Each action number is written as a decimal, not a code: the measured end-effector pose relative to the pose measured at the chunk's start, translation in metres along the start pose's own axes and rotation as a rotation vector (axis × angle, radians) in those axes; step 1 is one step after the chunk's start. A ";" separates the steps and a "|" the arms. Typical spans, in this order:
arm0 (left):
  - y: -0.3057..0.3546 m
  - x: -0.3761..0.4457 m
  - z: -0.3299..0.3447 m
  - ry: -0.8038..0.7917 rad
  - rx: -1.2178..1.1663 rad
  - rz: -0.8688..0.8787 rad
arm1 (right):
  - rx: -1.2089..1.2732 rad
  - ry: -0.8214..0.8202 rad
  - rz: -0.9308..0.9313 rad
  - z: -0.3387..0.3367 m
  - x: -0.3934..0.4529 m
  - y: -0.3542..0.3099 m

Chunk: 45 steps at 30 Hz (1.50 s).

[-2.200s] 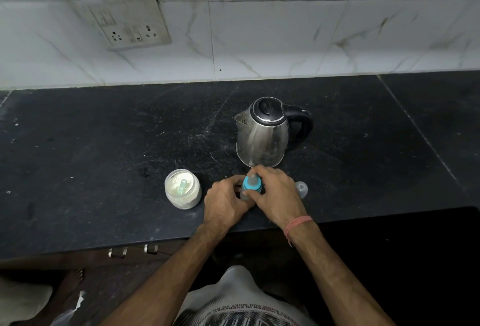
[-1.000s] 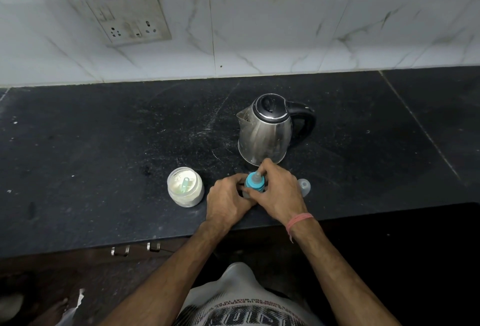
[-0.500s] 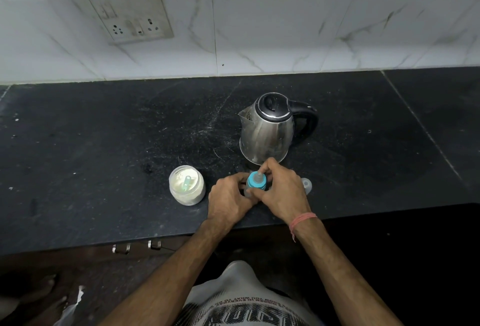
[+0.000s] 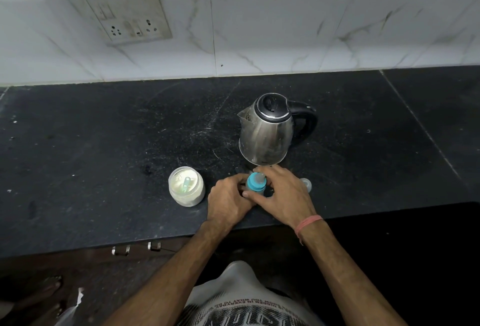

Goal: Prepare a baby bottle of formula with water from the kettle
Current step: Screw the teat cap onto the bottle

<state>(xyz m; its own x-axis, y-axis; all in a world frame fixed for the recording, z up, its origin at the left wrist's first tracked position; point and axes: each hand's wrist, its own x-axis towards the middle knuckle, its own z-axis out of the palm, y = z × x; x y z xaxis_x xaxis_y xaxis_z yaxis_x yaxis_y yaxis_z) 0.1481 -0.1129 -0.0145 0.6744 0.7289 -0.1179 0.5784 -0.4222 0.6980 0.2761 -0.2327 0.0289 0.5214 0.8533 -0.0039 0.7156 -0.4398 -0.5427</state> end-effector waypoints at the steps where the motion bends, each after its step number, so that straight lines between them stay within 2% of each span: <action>1: 0.000 0.000 0.001 -0.002 -0.004 0.000 | -0.008 -0.011 -0.001 -0.001 -0.002 0.001; 20: -0.001 -0.001 0.000 -0.024 -0.011 0.000 | -0.080 -0.155 0.038 -0.010 0.013 -0.010; 26: 0.000 -0.001 0.000 -0.008 0.012 0.012 | -0.121 -0.092 0.083 -0.005 0.015 -0.006; 33: -0.001 0.000 0.001 -0.023 0.008 -0.004 | -0.178 -0.044 0.043 0.002 0.007 -0.003; 38: -0.001 0.000 0.000 -0.027 0.010 -0.004 | -0.139 -0.026 0.063 0.002 -0.001 0.002; 41: -0.001 -0.001 0.001 -0.020 0.000 -0.008 | -0.031 -0.022 0.064 0.001 -0.003 -0.001; 45: -0.002 0.000 0.001 -0.014 0.007 -0.006 | 0.003 -0.026 -0.020 -0.001 0.000 -0.004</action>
<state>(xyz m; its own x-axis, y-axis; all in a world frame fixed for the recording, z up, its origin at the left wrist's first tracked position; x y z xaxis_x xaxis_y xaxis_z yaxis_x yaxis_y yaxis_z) 0.1475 -0.1121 -0.0166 0.6775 0.7236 -0.1320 0.5853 -0.4217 0.6925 0.2740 -0.2309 0.0314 0.4950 0.8688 -0.0153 0.7240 -0.4221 -0.5456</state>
